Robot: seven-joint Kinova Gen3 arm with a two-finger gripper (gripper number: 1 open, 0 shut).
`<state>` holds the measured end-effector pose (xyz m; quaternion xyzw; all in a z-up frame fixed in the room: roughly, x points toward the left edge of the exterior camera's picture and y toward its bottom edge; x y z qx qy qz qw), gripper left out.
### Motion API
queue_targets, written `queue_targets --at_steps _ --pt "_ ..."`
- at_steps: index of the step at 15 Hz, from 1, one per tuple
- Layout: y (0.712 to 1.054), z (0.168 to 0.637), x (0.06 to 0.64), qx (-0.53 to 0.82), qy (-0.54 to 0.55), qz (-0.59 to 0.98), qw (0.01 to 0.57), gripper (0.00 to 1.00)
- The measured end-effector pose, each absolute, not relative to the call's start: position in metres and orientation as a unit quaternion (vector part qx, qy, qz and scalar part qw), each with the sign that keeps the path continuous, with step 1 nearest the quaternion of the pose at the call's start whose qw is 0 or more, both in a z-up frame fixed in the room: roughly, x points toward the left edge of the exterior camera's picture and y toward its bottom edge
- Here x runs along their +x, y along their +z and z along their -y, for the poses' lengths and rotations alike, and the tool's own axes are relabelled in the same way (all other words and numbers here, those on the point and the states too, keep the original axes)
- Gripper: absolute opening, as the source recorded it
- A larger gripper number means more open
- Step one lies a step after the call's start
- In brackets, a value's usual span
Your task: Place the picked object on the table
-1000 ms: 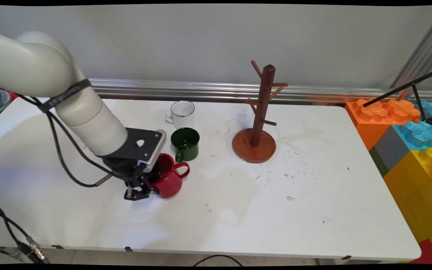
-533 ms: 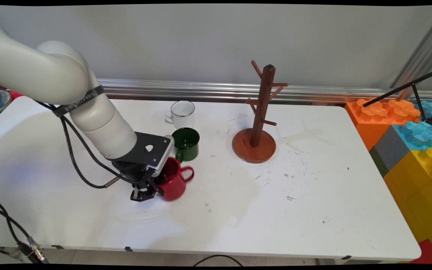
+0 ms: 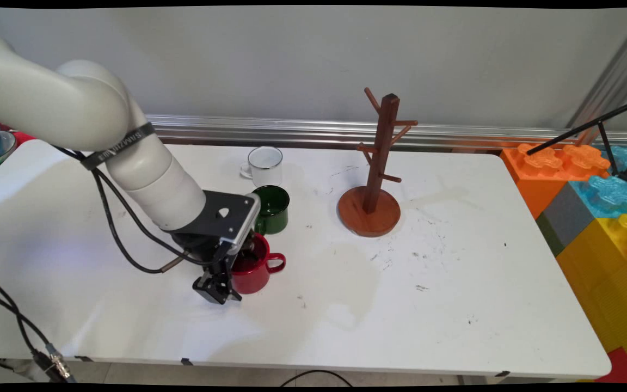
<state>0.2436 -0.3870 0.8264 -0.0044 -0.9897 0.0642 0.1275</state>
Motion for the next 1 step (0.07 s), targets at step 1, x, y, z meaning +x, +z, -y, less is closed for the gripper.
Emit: queue_targets --at_steps 1 --pt "0.8319 0.3869 0.2434 -0.002 0.066 0.988 0.139 1.00"
